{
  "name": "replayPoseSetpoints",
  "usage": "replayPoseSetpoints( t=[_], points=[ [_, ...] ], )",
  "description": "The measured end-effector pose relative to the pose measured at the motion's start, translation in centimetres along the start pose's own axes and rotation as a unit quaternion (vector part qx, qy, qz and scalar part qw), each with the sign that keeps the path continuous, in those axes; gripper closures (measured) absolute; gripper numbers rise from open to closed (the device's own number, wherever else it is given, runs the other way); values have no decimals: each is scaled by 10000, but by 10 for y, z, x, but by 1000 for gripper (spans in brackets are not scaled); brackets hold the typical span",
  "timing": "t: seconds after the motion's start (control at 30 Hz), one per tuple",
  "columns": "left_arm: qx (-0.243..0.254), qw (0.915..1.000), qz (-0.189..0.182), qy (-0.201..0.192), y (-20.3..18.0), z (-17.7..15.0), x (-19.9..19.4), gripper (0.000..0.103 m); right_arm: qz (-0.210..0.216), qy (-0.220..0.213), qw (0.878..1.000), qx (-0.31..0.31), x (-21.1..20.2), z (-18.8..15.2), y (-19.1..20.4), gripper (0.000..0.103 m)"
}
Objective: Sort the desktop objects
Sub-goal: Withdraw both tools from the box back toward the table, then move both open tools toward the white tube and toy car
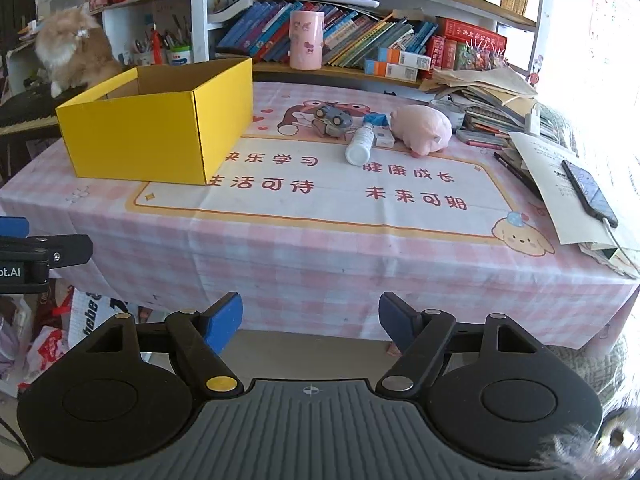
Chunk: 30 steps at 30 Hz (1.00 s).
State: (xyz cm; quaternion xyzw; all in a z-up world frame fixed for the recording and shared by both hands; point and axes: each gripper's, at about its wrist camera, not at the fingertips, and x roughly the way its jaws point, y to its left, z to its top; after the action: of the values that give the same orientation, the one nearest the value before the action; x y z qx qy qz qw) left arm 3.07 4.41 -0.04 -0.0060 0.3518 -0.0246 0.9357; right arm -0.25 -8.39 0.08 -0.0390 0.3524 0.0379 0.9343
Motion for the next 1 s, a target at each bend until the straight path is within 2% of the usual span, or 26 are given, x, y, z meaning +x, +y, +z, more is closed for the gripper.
replayPoseSetpoints(
  t=[0.43,0.8,0.9,1.0],
  points=[
    [433,9983,-365,-98,-34,17,17,10,-208,51,9998,-63,9,8,-17,29],
    [870,9939,-666,-89,-68,29,37,10,-406,128,9990,160,19,10,-45,29],
    [1072,9921,-645,-105,-78,32,42,10,-430,128,9986,284,24,11,-54,29],
    [1130,9916,-554,-308,-84,41,41,10,-430,99,9979,469,30,17,-66,29]
  ],
)
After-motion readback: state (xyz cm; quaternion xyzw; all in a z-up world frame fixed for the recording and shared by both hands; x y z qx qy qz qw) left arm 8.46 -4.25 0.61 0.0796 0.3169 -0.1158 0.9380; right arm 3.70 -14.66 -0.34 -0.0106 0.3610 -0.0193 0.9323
